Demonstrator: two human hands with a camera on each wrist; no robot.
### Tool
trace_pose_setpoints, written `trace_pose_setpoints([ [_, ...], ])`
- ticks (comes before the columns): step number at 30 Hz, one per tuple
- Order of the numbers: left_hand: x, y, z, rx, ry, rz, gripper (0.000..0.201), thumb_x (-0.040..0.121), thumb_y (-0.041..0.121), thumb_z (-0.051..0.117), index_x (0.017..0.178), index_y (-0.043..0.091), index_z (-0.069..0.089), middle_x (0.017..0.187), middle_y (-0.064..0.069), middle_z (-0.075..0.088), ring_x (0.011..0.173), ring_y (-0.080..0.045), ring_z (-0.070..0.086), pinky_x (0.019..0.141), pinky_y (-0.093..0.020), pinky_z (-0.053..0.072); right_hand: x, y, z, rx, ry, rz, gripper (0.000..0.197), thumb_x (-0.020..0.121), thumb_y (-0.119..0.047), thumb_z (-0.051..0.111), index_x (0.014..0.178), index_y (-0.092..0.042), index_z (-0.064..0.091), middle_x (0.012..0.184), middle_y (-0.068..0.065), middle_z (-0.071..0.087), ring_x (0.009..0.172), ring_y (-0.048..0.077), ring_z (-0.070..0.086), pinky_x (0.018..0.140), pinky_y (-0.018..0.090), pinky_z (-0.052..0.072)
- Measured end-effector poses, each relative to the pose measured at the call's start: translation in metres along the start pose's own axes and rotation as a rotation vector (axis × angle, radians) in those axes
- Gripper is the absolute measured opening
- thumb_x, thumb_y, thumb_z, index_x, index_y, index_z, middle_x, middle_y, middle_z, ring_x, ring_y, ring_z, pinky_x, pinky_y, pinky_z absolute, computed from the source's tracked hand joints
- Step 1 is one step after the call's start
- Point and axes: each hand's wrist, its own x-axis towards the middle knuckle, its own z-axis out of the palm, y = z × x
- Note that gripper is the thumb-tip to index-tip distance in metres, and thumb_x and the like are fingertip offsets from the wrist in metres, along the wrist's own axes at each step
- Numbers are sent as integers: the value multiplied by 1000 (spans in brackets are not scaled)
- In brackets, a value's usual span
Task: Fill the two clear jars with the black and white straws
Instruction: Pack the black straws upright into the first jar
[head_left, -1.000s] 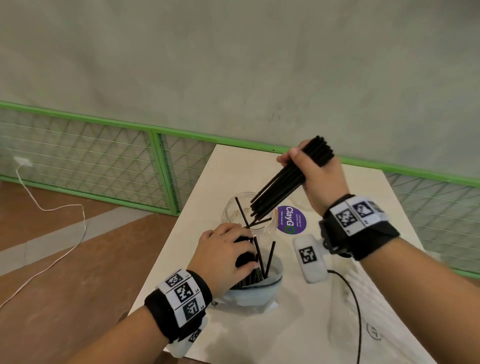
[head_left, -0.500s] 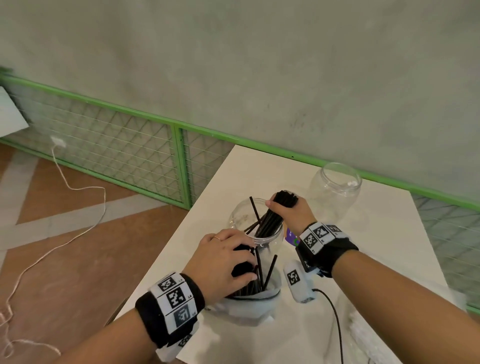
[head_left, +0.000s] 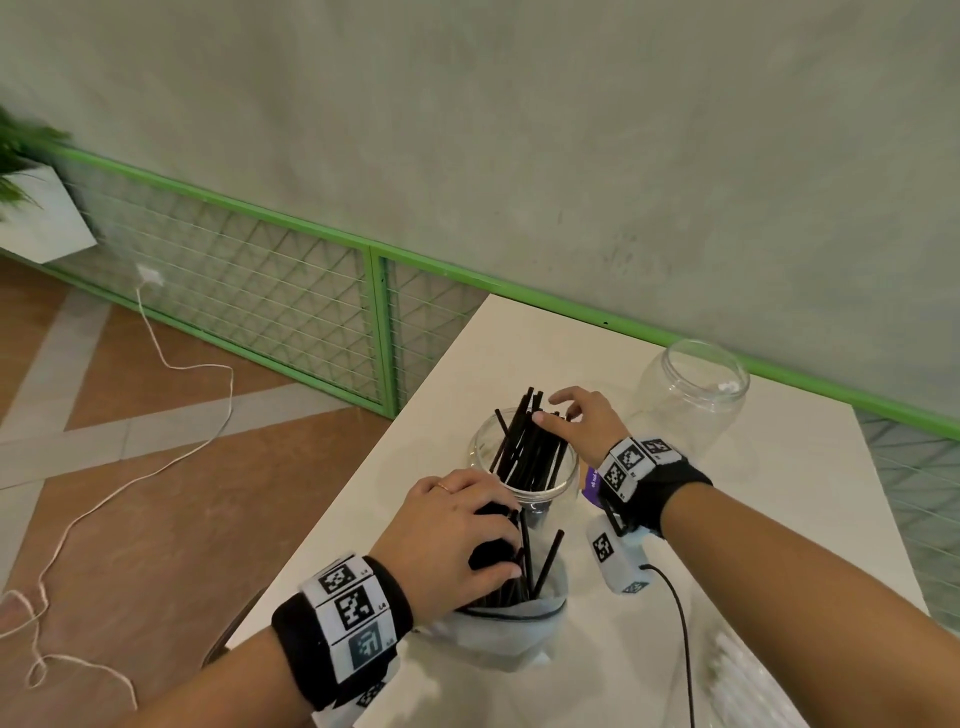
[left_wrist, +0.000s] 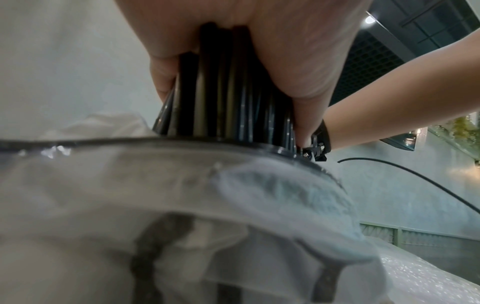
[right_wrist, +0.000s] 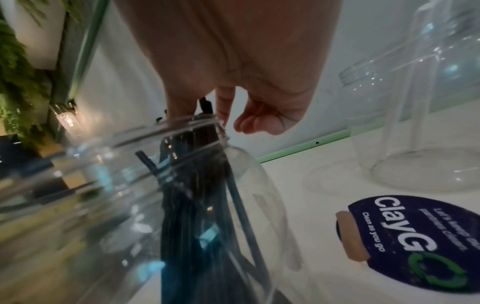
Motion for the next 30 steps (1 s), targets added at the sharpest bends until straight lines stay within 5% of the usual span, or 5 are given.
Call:
trace_pose_setpoints([
  [10,0,-2,2,-23,26,2,24,78,60,53,90,41,61,120,25,51,122,-3,38,87,-37,39,-39,-17,-25,288,188,-50,31,91,-43,55,111,-20,59,100,3,54,84,15,53,67,15,42],
  [15,1,-3,2,-38,58,6,23,77,58,54,89,40,62,116,24,53,118,-4,41,86,-38,40,-114,-14,-23,490,-19,-30,19,87,-38,58,100,-26,63,93,-1,65,86,15,61,74,24,49],
  [21,3,-5,1,-20,33,26,25,77,58,51,90,40,63,115,23,55,118,-9,45,85,-40,42,-169,-5,20,641,-217,-17,67,69,-7,52,131,-30,38,133,-4,52,126,8,47,107,26,37],
  [25,1,-4,-1,-9,14,43,25,77,57,52,91,39,64,115,22,54,117,-8,45,84,-39,43,-180,-13,41,626,-184,-36,85,75,-10,60,143,-33,15,143,-12,39,133,-5,36,103,8,31],
  [30,0,0,-7,-8,-17,42,28,76,57,50,97,40,59,115,23,53,116,-6,44,86,-37,41,-186,-21,59,535,-97,-101,92,77,-1,69,142,-37,17,135,-15,48,125,-5,44,100,12,37],
])
